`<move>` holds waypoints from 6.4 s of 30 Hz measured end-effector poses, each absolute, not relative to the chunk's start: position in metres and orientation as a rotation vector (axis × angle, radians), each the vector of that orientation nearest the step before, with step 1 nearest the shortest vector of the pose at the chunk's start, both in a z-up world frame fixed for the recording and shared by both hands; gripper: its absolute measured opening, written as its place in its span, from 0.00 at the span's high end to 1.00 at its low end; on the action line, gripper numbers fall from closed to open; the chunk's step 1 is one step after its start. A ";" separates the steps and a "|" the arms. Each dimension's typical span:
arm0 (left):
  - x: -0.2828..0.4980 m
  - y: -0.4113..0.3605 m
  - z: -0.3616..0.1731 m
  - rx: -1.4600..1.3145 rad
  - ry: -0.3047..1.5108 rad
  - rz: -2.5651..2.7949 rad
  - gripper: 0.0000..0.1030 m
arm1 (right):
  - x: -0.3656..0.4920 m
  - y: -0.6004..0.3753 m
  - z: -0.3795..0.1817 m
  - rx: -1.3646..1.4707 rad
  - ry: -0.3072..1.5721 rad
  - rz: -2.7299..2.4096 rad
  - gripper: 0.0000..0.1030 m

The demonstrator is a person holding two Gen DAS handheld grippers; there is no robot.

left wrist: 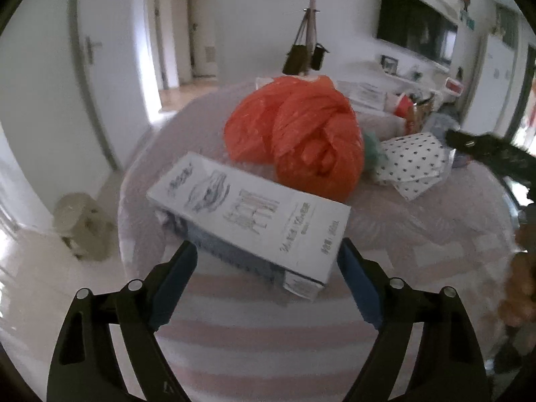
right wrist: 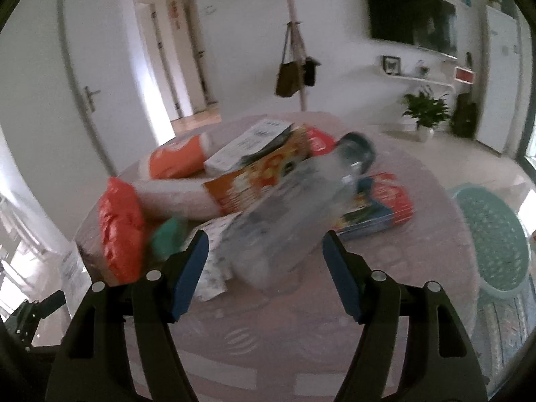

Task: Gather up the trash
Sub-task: 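Grasp the white milk carton with the left tool while the right tool grasps the polka-dot paper, then carry the milk carton and polka-dot paper to the teal basket and release both, then grasp the orange plastic bag with the left tool while the right tool grasps the clear bottle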

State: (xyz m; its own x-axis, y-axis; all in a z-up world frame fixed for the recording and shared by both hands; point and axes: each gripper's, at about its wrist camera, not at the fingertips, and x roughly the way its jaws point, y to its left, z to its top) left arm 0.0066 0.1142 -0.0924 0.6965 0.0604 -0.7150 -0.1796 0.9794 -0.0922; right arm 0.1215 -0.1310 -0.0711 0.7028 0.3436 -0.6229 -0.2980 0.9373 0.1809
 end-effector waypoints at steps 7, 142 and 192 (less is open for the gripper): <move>0.016 0.146 -0.076 -0.413 0.765 0.093 0.11 | 0.122 -0.109 -0.081 0.039 0.746 0.404 0.35; 0.109 0.052 -0.079 -0.275 0.799 0.008 0.09 | 0.172 -0.221 -0.060 0.131 0.626 0.281 0.30; 0.054 0.117 -0.085 -0.502 0.605 0.040 0.44 | 0.202 -0.101 -0.095 -0.255 0.912 0.756 0.23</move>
